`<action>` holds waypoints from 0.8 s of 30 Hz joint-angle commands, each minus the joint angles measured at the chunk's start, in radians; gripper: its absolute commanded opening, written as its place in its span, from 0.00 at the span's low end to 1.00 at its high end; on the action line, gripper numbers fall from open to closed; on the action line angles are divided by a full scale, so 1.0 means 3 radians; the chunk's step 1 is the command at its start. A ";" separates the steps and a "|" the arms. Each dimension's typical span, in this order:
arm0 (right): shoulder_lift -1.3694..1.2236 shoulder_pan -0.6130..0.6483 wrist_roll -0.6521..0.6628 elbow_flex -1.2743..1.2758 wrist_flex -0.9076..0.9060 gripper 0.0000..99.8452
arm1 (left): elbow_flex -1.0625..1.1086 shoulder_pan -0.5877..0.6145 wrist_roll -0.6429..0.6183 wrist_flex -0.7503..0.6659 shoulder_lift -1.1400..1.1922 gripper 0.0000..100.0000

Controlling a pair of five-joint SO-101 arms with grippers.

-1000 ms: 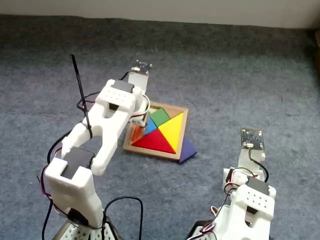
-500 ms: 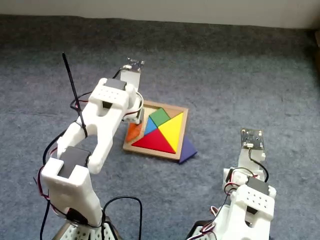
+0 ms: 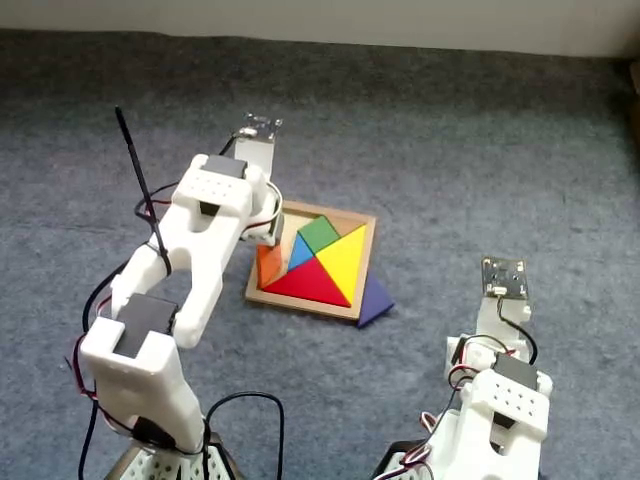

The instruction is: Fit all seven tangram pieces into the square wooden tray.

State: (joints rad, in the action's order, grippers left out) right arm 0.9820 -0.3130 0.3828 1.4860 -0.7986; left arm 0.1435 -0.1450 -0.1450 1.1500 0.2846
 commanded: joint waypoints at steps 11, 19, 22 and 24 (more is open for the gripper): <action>-0.0018 -0.0100 -0.0005 -0.0013 0.0049 0.13 | -0.0054 -0.0427 0.0205 0.0056 -0.0217 0.16; -0.0013 -0.0279 -0.0005 -0.0023 0.0049 0.13 | -0.0013 -0.0550 0.0215 0.0322 -0.1015 0.16; -0.0013 -0.0407 -0.0026 -0.0038 0.0054 0.13 | 0.0095 -0.0580 0.0220 0.0302 -0.1148 0.17; -0.0013 -0.0417 -0.0026 -0.0038 0.0054 0.13 | 0.0207 -0.0580 0.0225 0.0297 -0.1158 0.17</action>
State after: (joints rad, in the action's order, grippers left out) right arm 0.9820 -0.3989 0.3828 1.4860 -0.7986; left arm 0.1880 -0.3015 -0.0898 1.2359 -0.0115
